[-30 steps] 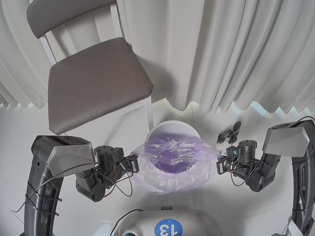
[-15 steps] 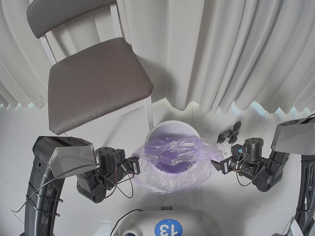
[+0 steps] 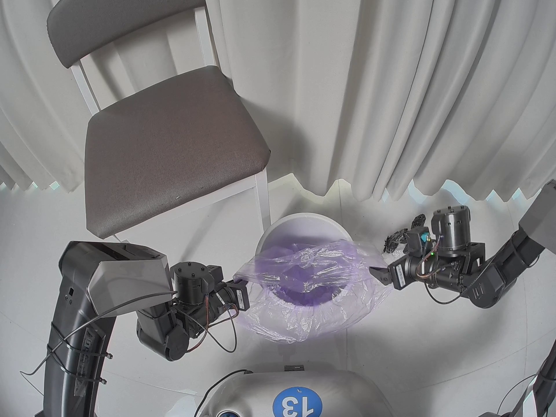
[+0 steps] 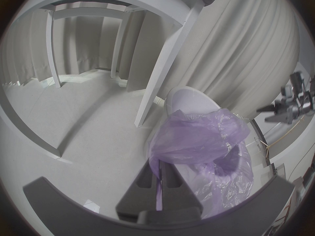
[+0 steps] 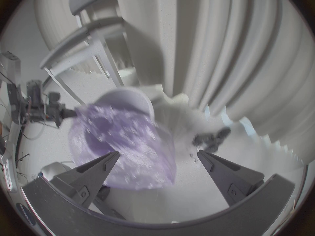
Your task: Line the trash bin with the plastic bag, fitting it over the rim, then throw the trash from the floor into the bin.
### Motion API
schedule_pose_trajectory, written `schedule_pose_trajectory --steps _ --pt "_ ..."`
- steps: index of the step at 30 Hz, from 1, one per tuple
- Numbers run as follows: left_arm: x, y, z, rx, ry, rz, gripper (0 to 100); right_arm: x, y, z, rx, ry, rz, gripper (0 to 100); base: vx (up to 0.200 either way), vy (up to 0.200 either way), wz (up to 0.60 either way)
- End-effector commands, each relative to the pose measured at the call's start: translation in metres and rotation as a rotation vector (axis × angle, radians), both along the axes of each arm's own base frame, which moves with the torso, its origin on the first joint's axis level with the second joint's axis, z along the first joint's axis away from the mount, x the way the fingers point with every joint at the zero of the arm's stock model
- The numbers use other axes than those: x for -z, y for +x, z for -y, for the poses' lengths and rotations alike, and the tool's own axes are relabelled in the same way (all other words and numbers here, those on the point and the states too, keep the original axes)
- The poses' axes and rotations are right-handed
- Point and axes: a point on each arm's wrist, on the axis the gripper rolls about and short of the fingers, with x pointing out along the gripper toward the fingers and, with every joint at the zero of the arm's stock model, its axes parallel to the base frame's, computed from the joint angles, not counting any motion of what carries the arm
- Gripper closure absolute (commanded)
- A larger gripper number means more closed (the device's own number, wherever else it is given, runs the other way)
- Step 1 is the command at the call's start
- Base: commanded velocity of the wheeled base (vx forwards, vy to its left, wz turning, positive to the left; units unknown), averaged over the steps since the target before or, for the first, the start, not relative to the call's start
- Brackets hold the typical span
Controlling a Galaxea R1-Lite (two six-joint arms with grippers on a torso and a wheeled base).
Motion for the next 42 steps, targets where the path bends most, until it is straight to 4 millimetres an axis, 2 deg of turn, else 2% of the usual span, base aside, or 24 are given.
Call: schedule_pose_trajectory --steps 1,7,9,12,18,24,31,32,36,40,42 --pt "0.002 0.000 0.000 -0.002 0.003 -0.004 100 -0.037 -0.008 -0.022 -0.081 0.018 0.116 0 0.000 0.000 0.00" --pt "-0.002 0.004 0.001 -0.008 -0.013 0.023 100 -0.041 -0.004 -0.032 -0.149 -0.037 0.164 0 0.000 0.000 0.00" --pt "-0.016 0.007 0.000 -0.014 -0.039 0.068 100 -0.036 -0.008 -0.043 -0.205 -0.055 0.158 0 0.000 0.000 0.00" --pt "-0.026 0.009 0.001 -0.025 -0.052 0.097 100 -0.030 -0.013 -0.054 -0.290 -0.078 0.153 0 0.000 0.000 0.00" --pt "-0.032 0.019 0.012 -0.067 -0.128 0.123 100 -0.006 -0.018 -0.075 -0.431 -0.183 0.124 0 0.000 0.000 0.00" --pt "-0.029 0.037 0.025 -0.156 -0.202 0.162 100 0.023 -0.018 -0.089 -0.479 -0.221 0.074 0 0.000 0.000 0.00" --pt "-0.027 0.037 0.028 -0.164 -0.207 0.153 100 0.047 -0.011 -0.099 -0.496 -0.255 0.045 0 0.000 0.000 0.00" --pt "-0.026 0.036 0.028 -0.163 -0.204 0.151 0 0.049 -0.010 -0.100 -0.494 -0.256 0.045 0 0.000 0.000 0.00" --pt "-0.026 0.036 0.025 -0.165 -0.198 0.146 0 0.050 -0.006 -0.102 -0.494 -0.256 0.048 0 0.000 0.000 0.00" --pt "-0.025 0.031 0.017 -0.149 -0.185 0.127 0 0.060 0.001 -0.103 -0.485 -0.263 0.037 0 0.000 0.000 0.00" --pt "-0.034 0.029 0.006 -0.134 -0.185 0.126 0 0.063 0.010 -0.100 -0.481 -0.284 0.062 0 0.000 0.000 0.00"
